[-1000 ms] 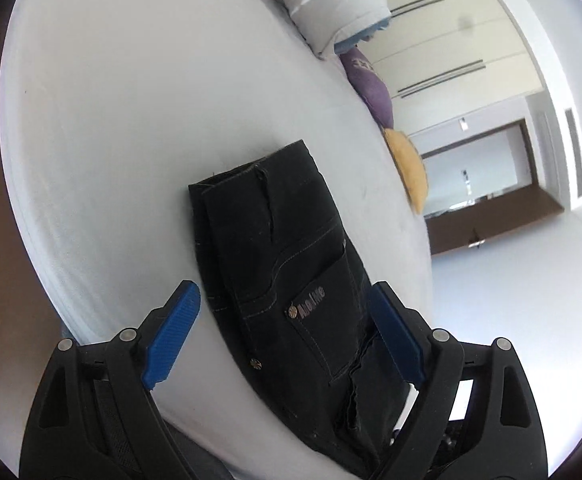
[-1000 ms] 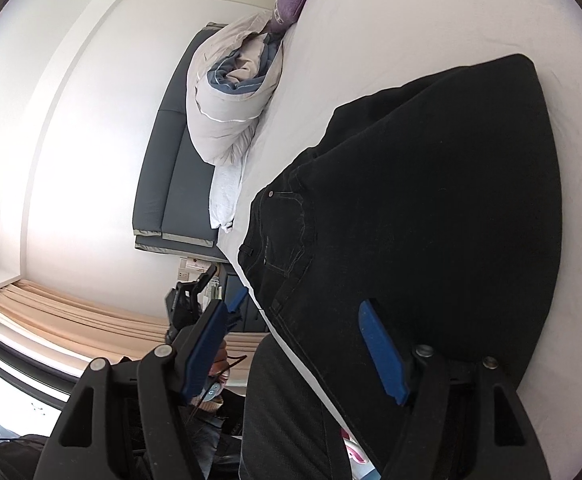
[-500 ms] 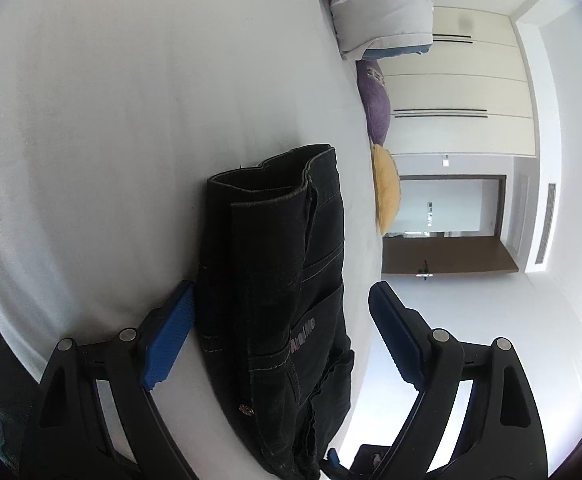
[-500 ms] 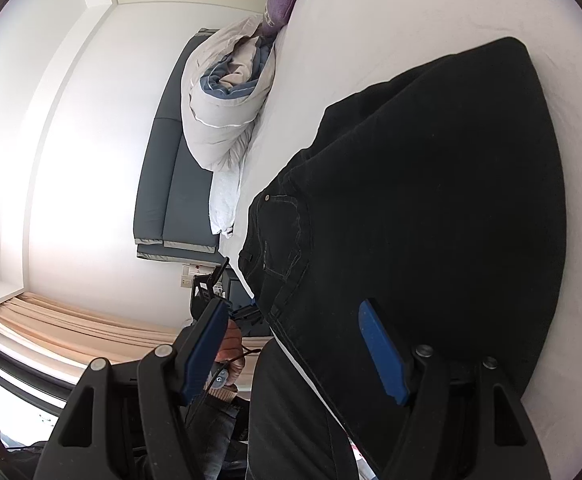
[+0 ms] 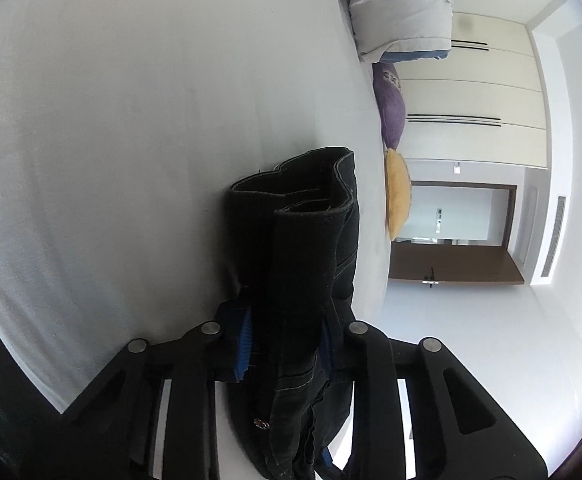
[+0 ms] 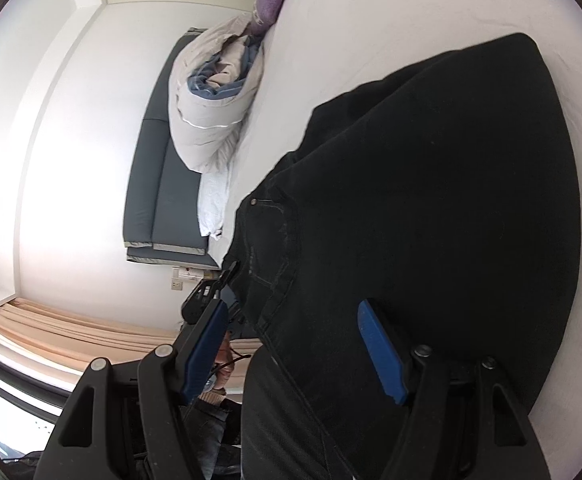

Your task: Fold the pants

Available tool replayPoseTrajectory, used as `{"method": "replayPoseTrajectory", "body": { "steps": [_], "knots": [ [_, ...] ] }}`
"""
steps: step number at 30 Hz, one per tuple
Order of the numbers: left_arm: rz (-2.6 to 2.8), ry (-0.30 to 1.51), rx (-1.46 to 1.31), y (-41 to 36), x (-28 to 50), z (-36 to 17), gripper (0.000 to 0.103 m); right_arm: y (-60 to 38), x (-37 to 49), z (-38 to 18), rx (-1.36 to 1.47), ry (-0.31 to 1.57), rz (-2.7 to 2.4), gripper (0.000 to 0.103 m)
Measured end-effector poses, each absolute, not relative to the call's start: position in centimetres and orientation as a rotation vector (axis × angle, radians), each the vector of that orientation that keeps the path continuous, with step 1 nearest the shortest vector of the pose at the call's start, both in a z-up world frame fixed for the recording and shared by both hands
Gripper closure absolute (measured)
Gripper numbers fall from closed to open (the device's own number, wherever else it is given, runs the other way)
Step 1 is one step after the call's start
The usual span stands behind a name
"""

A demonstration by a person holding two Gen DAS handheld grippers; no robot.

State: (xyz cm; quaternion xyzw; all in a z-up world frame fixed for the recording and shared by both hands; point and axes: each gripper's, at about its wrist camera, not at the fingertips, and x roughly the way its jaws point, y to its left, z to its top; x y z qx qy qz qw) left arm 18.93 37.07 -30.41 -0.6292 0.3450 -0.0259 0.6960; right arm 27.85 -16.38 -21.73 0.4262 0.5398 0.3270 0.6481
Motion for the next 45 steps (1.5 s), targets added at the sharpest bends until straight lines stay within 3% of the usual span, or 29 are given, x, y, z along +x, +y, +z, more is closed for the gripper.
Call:
{"method": "replayPoseTrajectory", "body": {
  "steps": [5,9,12,16,19,24,30,38,45],
  "knots": [
    [-0.016,0.757,-1.31,36.5,19.1,-28.3,0.092,-15.9,28.3,-22.4,0.928,1.277,0.699,0.043],
    [0.005,0.741,-1.181,35.1,20.1,-25.0,0.095,-16.2,28.3,-22.9,0.933,1.296,0.663,0.052],
    [-0.003,0.722,-1.042,32.8,21.0,-21.5,0.096,-16.2,28.2,-23.1,0.927,1.292,0.659,0.053],
    [-0.092,0.713,-0.712,25.3,22.6,-14.9,0.096,-16.8,28.1,-23.4,0.984,1.274,0.672,0.052],
    [-0.237,0.721,-0.356,14.9,22.5,-11.3,0.096,-17.7,28.1,-23.6,1.067,1.24,0.69,0.046],
    [-0.437,0.797,-0.071,2.6,19.9,-14.0,0.096,-19.3,28.0,-23.1,1.159,1.163,0.7,0.03],
    [-0.468,0.859,0.063,-1.5,18.5,-17.1,0.096,-21.2,27.8,-22.0,1.171,1.108,0.682,0.016],
    [-0.446,0.799,0.188,-3.1,17.6,-16.4,0.096,-21.0,28.5,-21.9,1.187,1.143,0.657,0.015],
    [-0.401,0.625,0.566,-6.3,12.4,-17.8,0.095,-20.3,29.7,-20.5,1.144,1.22,0.633,0.012]
  ]
}}
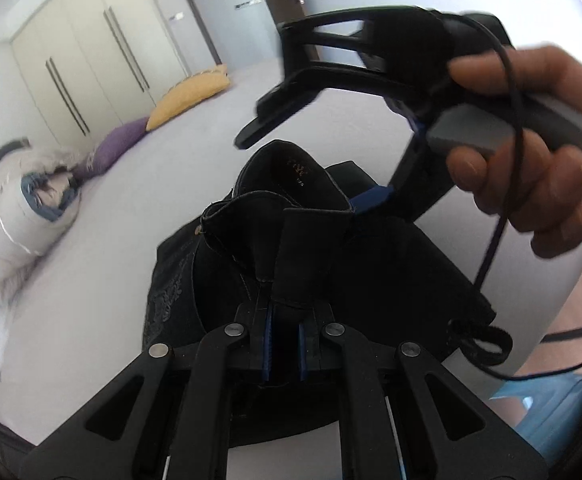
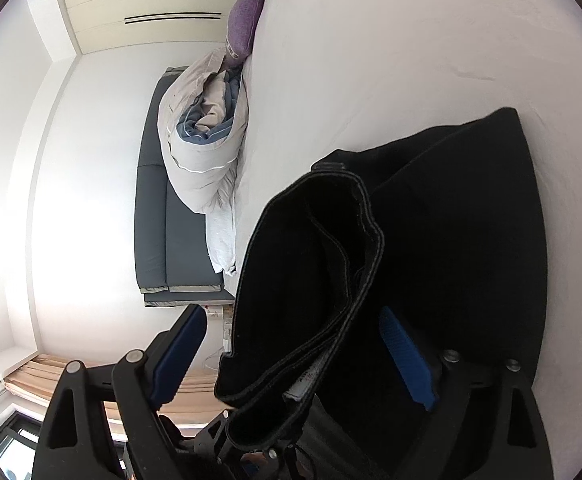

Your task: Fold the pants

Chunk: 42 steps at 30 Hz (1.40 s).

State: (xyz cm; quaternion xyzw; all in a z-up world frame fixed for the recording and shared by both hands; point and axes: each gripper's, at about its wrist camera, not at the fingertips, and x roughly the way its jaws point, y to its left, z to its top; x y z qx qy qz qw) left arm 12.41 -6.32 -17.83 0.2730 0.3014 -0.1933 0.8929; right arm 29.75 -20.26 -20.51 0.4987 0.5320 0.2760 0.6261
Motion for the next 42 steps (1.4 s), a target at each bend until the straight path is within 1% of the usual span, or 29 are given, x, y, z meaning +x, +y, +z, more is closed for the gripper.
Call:
{"method": "replayPoseTrajectory", "body": {
  "steps": [6,8,10,11,12,13,16,19,25,34,36,37,39,42],
  "knots": [
    [-0.414,0.445,0.913,-8.8,9.0,-20.3,0.095,-19.5,30.8,-20.2,1.057,1.299,0.599,0.012],
    [-0.424,0.4,0.998,-9.0,8.1,-21.0,0.095,-19.4,30.7,-20.0,0.997,1.31,0.596,0.019],
    [-0.432,0.373,1.045,-8.9,7.4,-21.5,0.095,-19.1,30.5,-20.0,0.923,1.327,0.596,0.037],
    [-0.438,0.366,1.057,-8.8,7.3,-21.5,0.095,-19.0,30.3,-20.1,0.899,1.33,0.591,0.04],
    [-0.444,0.36,1.069,-8.8,7.1,-21.6,0.095,-19.2,30.0,-20.2,0.883,1.332,0.584,0.049],
    [-0.448,0.356,1.079,-8.8,7.1,-21.6,0.095,-19.4,29.8,-20.4,0.87,1.332,0.573,0.061],
    [-0.473,0.352,1.089,-9.2,6.8,-21.8,0.095,-20.7,28.7,-20.7,0.857,1.329,0.558,0.073],
    [-0.498,0.341,1.102,-9.9,6.2,-21.9,0.095,-21.4,28.3,-20.3,0.816,1.303,0.545,0.079],
    [-0.534,0.341,1.102,-10.4,6.2,-22.0,0.095,-23.2,27.9,-20.3,0.826,1.268,0.534,0.08],
    [-0.583,0.393,1.108,-10.5,6.2,-23.3,0.095,-24.1,26.2,-22.6,0.868,1.245,0.508,0.08],
    [-0.597,0.426,1.106,-10.5,6.6,-23.9,0.095,-24.2,26.0,-23.1,0.853,1.244,0.506,0.08],
    [-0.6,0.447,1.112,-10.6,6.8,-24.4,0.093,-24.2,26.0,-23.5,0.851,1.244,0.503,0.082],
    [-0.586,0.45,1.122,-10.4,6.6,-24.9,0.093,-24.7,25.9,-24.3,0.899,1.236,0.514,0.082],
    [-0.576,0.462,1.096,-10.1,6.9,-24.7,0.092,-25.2,25.6,-24.1,0.92,1.224,0.528,0.075]
  ]
}}
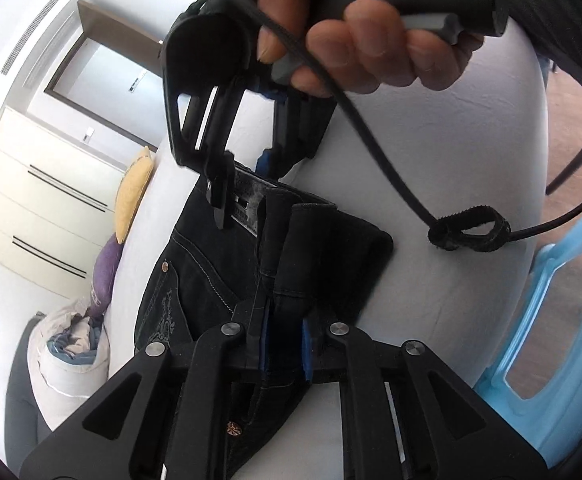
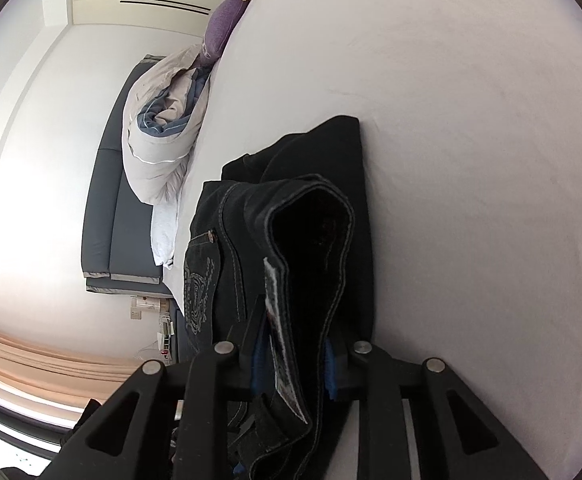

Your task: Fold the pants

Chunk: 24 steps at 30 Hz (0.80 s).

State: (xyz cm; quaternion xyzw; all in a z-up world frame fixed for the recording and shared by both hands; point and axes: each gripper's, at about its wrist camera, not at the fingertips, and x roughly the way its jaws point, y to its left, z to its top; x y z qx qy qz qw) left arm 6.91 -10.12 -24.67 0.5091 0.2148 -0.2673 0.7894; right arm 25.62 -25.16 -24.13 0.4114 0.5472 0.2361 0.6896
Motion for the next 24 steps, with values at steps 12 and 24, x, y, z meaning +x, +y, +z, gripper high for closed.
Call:
{"method": "replayPoseTrajectory", "body": {
  "steps": [12,24],
  "knots": [
    [-0.571,0.486,0.922,-7.5,6.8,-18.1,0.016,-28.4,25.7,-17.2,0.969,1.082,0.591,0.061],
    [-0.463,0.709,0.348,2.4,14.1,-11.6,0.016,-21.3,24.1,-23.9,0.969,1.264,0.777,0.063]
  ]
}}
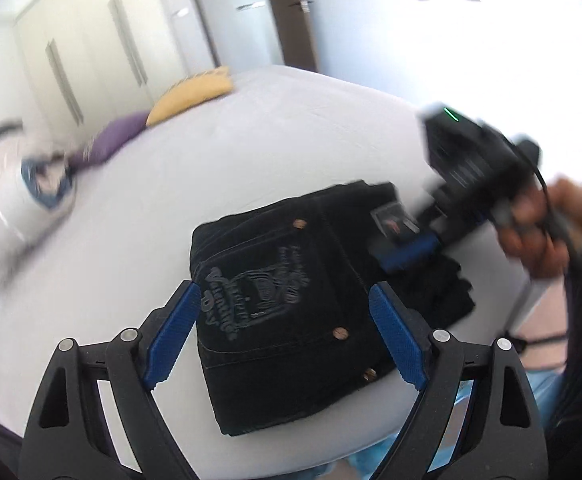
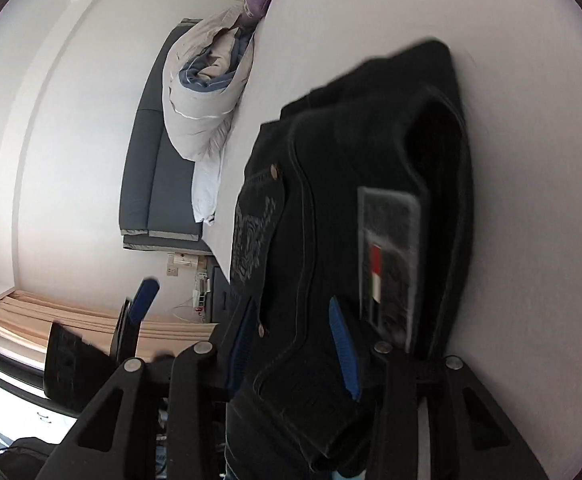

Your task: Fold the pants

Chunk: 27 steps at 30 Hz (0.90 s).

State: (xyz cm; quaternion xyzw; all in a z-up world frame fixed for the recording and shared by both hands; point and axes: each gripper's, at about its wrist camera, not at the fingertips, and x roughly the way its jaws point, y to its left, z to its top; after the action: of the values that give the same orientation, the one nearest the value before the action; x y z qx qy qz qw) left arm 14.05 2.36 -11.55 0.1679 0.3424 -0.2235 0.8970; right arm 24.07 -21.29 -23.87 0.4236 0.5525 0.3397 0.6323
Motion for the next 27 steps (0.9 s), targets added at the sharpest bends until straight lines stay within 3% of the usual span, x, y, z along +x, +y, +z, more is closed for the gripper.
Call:
{"method": "replayPoseTrajectory", "body": {
  "steps": [6,14,15,18,24,27],
  "knots": [
    [-0.455,0.899,0.028,8.1,21.7,-14.1,0.016,-22.8,20.0,-23.5,0.998,1.201,0.792,0.063],
    [-0.454,0.952,-0.154,10.9,25.4,-15.3,0.018,-24.6,18.8,-19.0,0.898,1.154,0.833,0.056],
    [-0.444,0.955,-0.155,11.0,25.7,-15.6,0.018,-24.8,19.7,-17.9,0.902,1.111,0.846,0.053],
    [-0.444,0.983,-0.195,11.4,26.8,-16.2,0.018,-25.0,22.7,-16.2,0.93,1.015,0.826,0.03],
    [-0.481,1.046,-0.189,10.5,27.9,-17.9,0.018,-22.6,26.1,-20.5,0.918,1.124,0.772,0.029],
    [-0.464,1.079,-0.215,11.3,28.0,-19.4,0.018,-23.3,24.1,-22.5,0.945,1.128,0.764,0.041]
  ]
}}
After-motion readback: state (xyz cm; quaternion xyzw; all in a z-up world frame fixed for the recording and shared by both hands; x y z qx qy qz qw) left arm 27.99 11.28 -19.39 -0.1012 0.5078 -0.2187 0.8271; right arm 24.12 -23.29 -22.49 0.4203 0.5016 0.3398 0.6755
